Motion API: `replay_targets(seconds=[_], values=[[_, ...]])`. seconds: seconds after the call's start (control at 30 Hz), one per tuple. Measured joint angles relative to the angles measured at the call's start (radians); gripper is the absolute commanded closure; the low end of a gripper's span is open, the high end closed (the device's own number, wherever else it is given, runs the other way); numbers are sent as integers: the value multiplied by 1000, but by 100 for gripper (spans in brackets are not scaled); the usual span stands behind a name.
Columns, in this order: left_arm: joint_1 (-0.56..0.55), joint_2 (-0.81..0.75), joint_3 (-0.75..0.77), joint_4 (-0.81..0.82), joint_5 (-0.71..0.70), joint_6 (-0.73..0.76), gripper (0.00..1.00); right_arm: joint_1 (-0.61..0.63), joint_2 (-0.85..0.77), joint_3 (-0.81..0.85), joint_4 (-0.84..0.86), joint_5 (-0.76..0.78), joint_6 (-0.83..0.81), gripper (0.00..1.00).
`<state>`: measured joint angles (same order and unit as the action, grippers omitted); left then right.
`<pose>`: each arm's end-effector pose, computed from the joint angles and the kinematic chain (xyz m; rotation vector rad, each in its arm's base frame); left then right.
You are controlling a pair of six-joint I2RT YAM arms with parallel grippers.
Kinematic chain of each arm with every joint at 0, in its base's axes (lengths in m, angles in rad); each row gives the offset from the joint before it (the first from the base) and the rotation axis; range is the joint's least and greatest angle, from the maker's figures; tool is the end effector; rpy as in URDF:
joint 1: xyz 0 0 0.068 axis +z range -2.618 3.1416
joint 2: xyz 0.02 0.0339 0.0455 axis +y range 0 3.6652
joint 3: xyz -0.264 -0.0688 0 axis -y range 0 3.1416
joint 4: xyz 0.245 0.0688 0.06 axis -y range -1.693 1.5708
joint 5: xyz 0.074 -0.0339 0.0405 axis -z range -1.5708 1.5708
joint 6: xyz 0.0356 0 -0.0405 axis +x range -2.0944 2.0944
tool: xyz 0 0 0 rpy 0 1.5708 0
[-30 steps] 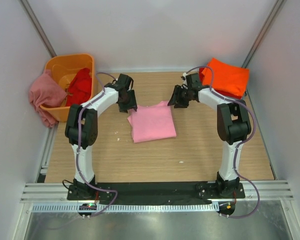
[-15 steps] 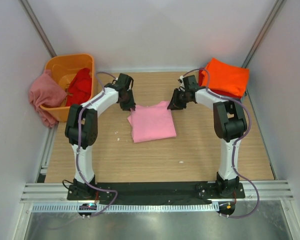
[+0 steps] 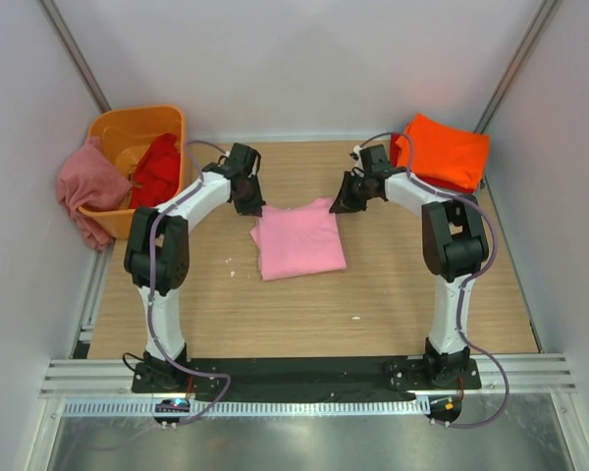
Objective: Fold and stack the t-shirts
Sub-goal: Fold the tshirt
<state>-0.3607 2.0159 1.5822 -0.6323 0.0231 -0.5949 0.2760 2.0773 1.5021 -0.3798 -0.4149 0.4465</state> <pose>0.4060 -0.1540 0.2073 -0.3055 2.6653 -0.3457 0.4270 0.1359 0.1744 0.0479 2.6010 0.8028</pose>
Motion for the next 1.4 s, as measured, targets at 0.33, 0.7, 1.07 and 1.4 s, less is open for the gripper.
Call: replay_targets(seconds=[0.33,0.7,1.07,1.4], values=[[0,-82,14,-10,-27,0,100,4,-61,139,-71,-11,-2,99],[18,-72,130,-42,-49,0,100,5,-28,298,-137,-14,-17,99],[23,-130,133,-77,-40,0,100,5,-58,306,-180,-17,-18,98],[23,-238,131,-91,-37,0,100,11,-172,306,-203,-19,-18,98]])
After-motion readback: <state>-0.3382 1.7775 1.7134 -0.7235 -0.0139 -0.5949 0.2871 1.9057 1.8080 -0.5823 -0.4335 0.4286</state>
